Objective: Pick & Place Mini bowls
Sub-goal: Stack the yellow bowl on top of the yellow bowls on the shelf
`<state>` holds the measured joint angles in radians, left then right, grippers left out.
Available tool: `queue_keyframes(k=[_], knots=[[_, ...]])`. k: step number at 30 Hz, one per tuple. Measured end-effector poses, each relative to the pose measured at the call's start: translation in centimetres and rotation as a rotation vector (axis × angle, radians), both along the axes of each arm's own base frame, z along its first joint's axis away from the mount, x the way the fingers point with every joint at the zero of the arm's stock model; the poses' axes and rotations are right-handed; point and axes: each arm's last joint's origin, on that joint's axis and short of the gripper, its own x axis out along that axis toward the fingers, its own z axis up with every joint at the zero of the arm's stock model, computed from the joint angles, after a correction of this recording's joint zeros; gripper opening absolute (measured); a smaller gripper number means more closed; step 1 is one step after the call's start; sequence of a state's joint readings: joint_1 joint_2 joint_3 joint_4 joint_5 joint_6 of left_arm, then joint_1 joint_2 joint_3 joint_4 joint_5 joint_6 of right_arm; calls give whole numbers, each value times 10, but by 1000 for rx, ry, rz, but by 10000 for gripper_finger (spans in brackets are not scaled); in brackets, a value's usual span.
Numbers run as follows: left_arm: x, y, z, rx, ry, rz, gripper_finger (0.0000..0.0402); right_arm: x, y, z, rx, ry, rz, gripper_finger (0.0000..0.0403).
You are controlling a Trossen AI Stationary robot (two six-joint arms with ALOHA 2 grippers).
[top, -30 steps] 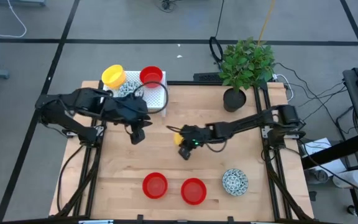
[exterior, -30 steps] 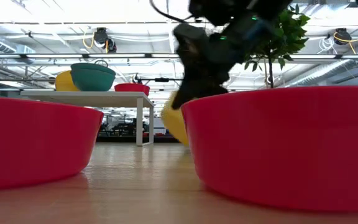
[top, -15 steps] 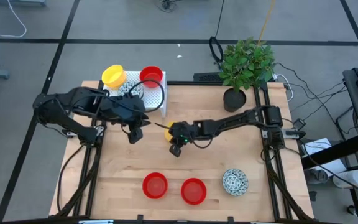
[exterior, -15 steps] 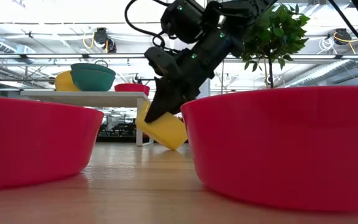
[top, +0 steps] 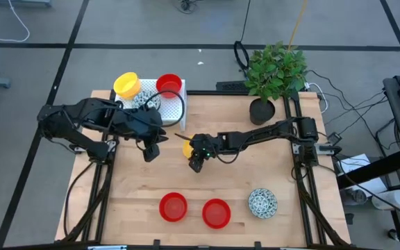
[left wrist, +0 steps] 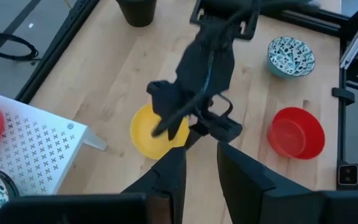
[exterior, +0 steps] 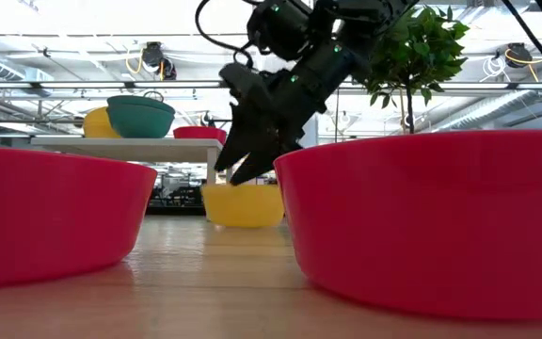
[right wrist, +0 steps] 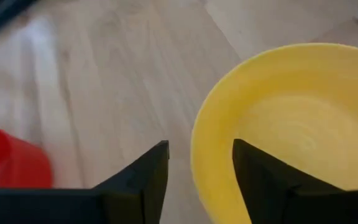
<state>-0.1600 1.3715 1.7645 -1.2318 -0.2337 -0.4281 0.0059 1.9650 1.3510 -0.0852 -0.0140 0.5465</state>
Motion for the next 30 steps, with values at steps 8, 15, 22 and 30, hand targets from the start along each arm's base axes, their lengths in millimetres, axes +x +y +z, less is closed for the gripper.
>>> queue_keyframes(k=[8,15,22,30], knots=[[9,-4,-17,9,64,-21,93,-19,0,51,8,-64,45,164],[19,-6,-55,24,157,-21,93,-62,-3,103,-93,-30,70,156],[41,-9,-107,58,104,-71,93,-106,-5,147,-165,-47,30,155],[52,-8,-161,97,28,-133,105,-148,-2,185,-162,-130,-10,155]])
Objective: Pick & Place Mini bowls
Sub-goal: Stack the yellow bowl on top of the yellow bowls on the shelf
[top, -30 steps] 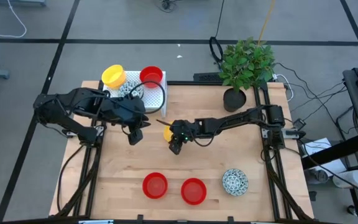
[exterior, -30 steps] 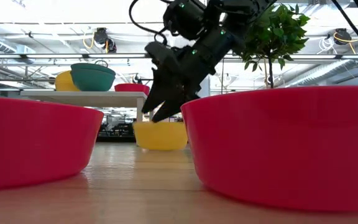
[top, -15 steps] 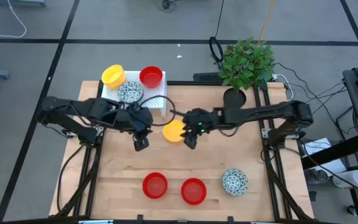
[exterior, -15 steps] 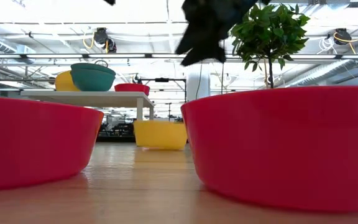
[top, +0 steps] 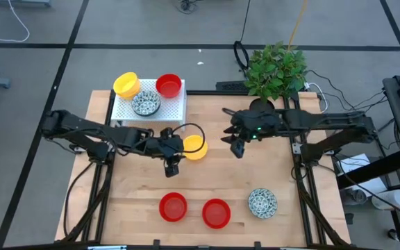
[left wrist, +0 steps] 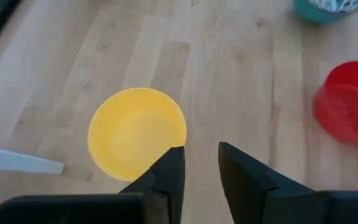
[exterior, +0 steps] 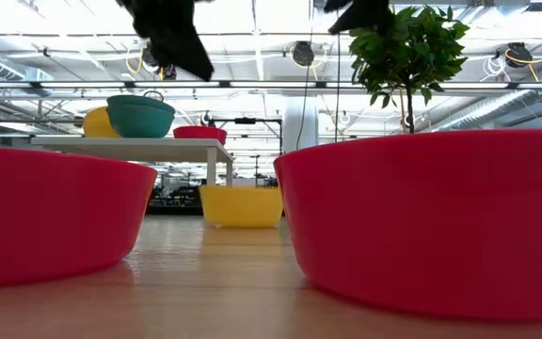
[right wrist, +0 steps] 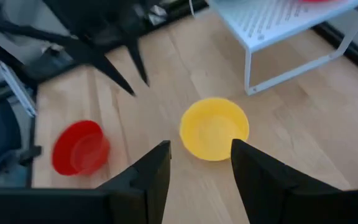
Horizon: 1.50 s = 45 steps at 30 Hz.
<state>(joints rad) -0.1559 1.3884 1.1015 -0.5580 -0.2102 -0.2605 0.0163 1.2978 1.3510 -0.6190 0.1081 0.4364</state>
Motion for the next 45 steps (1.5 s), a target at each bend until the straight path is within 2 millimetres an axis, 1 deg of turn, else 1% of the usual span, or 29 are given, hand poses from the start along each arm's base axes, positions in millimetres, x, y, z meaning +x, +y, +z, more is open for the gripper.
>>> queue_keyframes(k=[3,7,10,12,16,20,26,30,32,34,36,38,40,42,43,45], knots=[[1,5,-17,4,-20,-5,132,-12,2,9,9,-29,3,155],[3,11,-35,37,-91,-26,171,-24,6,20,6,-70,21,155],[5,16,-44,61,-150,-34,191,-33,8,26,-2,-96,38,155],[8,19,-51,67,-153,-19,199,-39,10,30,-21,-109,32,155],[17,25,-71,64,-92,-4,201,-54,12,33,-84,-91,-3,155],[27,27,-97,22,-13,-37,195,-67,14,35,-121,-64,-33,155],[34,26,-129,22,96,-47,191,-79,19,36,-186,-34,45,155],[36,26,-144,34,148,-41,187,-84,22,32,-200,-49,76,155],[37,26,-150,35,166,-40,180,-87,23,27,-200,-67,84,155],[37,26,-152,38,174,-39,165,-89,24,19,-193,-93,84,155],[37,25,-152,39,174,-43,138,-92,24,10,-175,-129,77,155],[36,24,-150,41,170,-49,101,-95,24,0,-150,-167,64,155],[36,23,-146,54,158,-67,60,-98,24,-12,-116,-202,48,155],[36,21,-138,55,127,-73,20,-100,24,-26,-81,-239,30,155],[36,21,-133,46,112,-65,12,-101,24,-33,-60,-259,19,155],[35,21,-122,27,72,-45,14,-103,23,-47,-17,-305,0,155]])
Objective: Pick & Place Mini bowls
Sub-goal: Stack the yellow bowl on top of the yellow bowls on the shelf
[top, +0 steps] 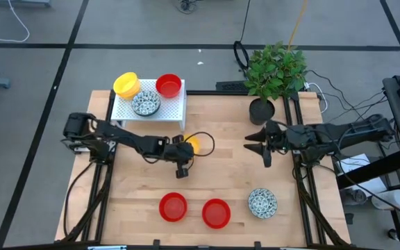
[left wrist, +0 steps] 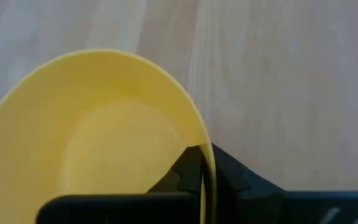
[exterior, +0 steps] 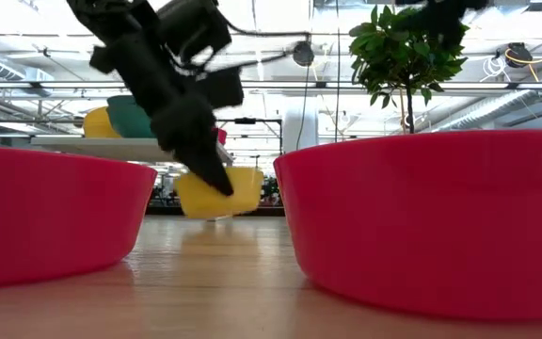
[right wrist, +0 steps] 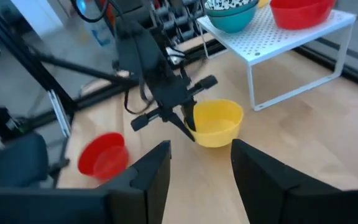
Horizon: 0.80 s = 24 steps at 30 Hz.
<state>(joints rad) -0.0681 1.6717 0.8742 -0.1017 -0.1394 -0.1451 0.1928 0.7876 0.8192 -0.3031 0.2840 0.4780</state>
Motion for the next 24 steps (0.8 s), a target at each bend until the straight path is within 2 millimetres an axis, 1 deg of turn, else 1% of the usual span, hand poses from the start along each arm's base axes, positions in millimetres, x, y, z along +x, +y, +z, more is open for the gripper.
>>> queue_keyframes(k=[4,6,9,13,17,21,24], knots=[[-6,1,28,-13,-98,13,24,-2,-1,-26,66,-102,-16,155],[-11,2,45,2,-155,32,17,-3,-1,-34,95,-154,-20,155],[-23,4,75,36,-268,77,7,-4,0,-43,112,-178,2,155],[-44,10,112,138,-403,169,18,-3,1,-47,111,-161,34,155],[-69,18,145,282,-512,283,20,-3,1,-47,48,-154,47,155],[-93,32,167,429,-556,470,7,-3,1,-47,-10,-154,65,155],[-108,44,176,563,-536,636,13,-3,1,-46,-32,-159,71,155]])
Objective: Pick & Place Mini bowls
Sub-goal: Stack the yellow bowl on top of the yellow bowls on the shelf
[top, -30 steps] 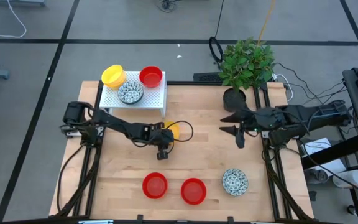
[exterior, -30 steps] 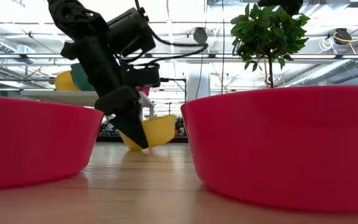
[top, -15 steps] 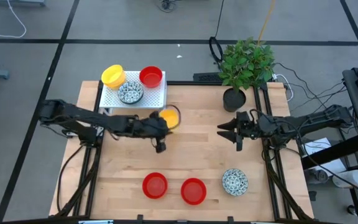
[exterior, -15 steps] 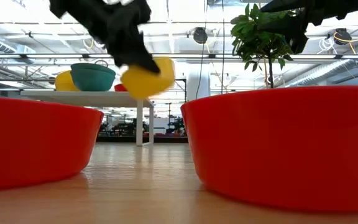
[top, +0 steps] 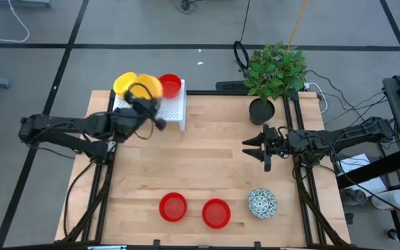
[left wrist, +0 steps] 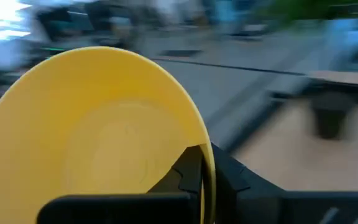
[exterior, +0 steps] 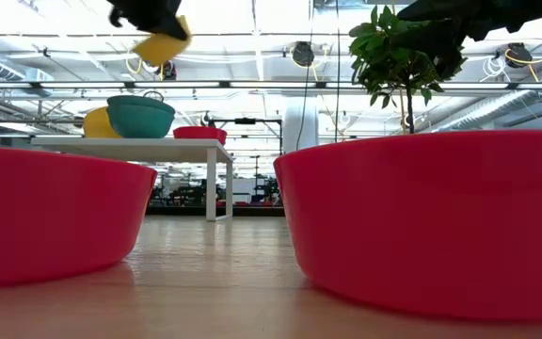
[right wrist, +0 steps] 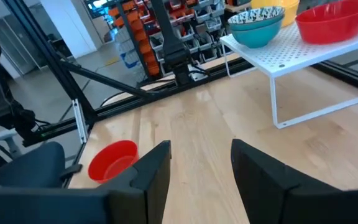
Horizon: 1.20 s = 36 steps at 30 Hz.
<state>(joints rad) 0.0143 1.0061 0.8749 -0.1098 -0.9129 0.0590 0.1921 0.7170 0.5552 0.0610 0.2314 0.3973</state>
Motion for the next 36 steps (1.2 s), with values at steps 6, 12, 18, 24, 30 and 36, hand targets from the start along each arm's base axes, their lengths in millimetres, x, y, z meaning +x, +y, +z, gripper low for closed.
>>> queue_keyframes(k=[6,12,18,24,30,36], knots=[[-21,28,9,98,62,308,28,1,0,4,-1,-41,2,155],[-31,59,4,59,72,438,30,1,0,5,-15,-46,5,155],[-35,84,-19,-105,114,433,30,1,0,4,-16,-42,5,155],[-43,104,-33,-232,123,479,30,1,0,3,-17,-36,5,155],[-49,114,-33,-279,78,476,30,1,0,3,-17,-35,5,155],[-58,122,-36,-295,112,534,30,1,0,3,-18,-34,4,155]])
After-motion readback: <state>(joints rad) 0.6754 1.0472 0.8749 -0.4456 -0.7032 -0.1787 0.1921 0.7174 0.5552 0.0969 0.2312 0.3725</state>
